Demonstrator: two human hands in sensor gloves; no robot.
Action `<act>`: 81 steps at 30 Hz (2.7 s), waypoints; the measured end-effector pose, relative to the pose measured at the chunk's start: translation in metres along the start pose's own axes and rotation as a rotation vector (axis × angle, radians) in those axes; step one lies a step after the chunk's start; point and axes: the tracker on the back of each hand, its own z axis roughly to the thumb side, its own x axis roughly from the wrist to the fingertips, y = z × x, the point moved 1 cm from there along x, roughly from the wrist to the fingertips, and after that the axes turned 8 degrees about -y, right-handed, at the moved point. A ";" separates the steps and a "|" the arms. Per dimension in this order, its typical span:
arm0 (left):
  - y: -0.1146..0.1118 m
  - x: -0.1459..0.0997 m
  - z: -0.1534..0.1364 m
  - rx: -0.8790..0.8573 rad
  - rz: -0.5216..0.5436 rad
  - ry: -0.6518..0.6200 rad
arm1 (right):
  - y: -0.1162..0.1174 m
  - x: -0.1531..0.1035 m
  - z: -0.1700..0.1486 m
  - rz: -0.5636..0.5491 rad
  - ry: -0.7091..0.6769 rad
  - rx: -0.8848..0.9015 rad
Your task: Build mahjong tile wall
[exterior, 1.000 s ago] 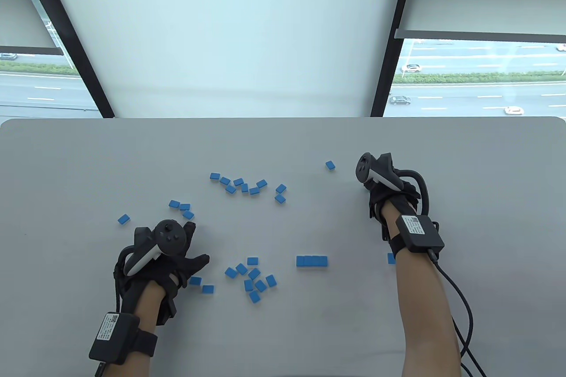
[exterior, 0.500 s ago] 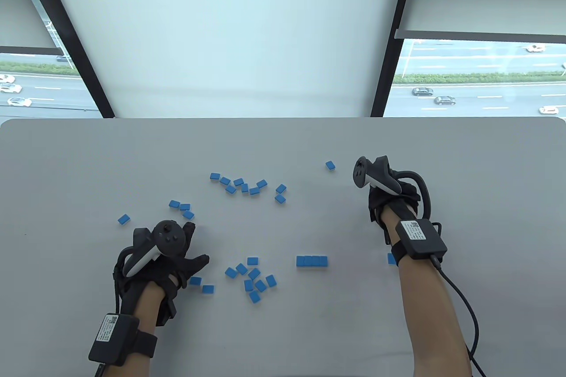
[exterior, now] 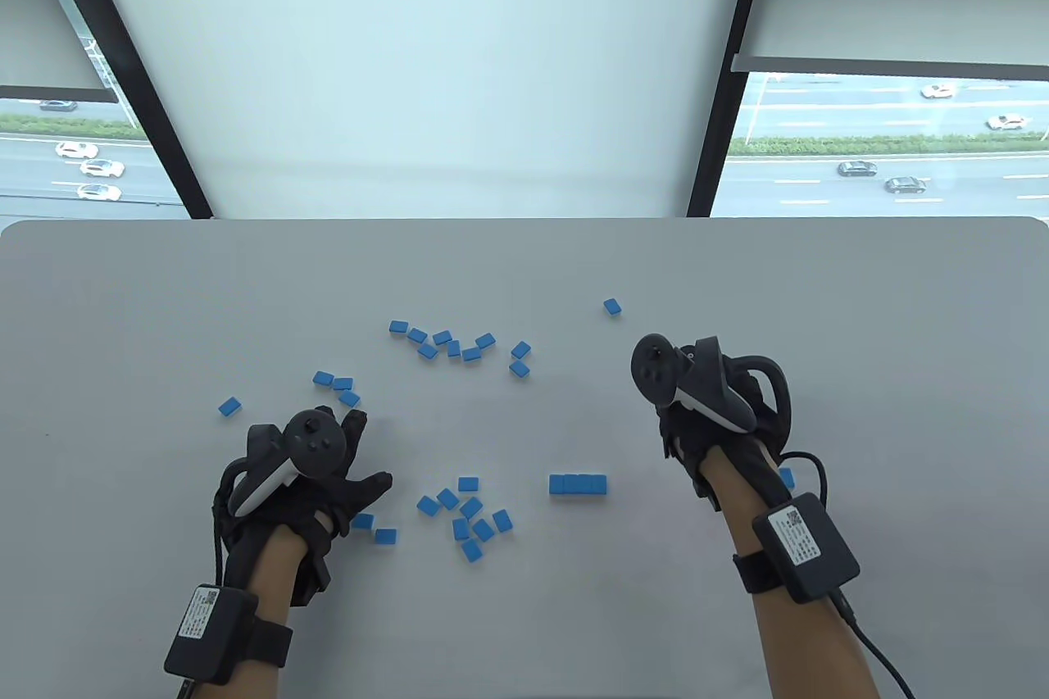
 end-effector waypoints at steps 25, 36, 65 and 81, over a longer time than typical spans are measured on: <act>-0.005 0.001 0.002 -0.006 -0.029 0.001 | 0.097 -0.013 0.049 0.345 -0.118 -0.105; -0.003 -0.001 0.008 0.010 -0.028 -0.008 | 0.100 -0.014 0.053 0.361 -0.129 -0.122; -0.005 -0.001 0.004 0.023 -0.043 0.026 | 0.078 -0.021 0.090 0.191 -0.276 -0.008; -0.007 0.000 0.006 0.039 -0.050 0.023 | 0.100 -0.036 0.169 0.210 -0.479 -0.074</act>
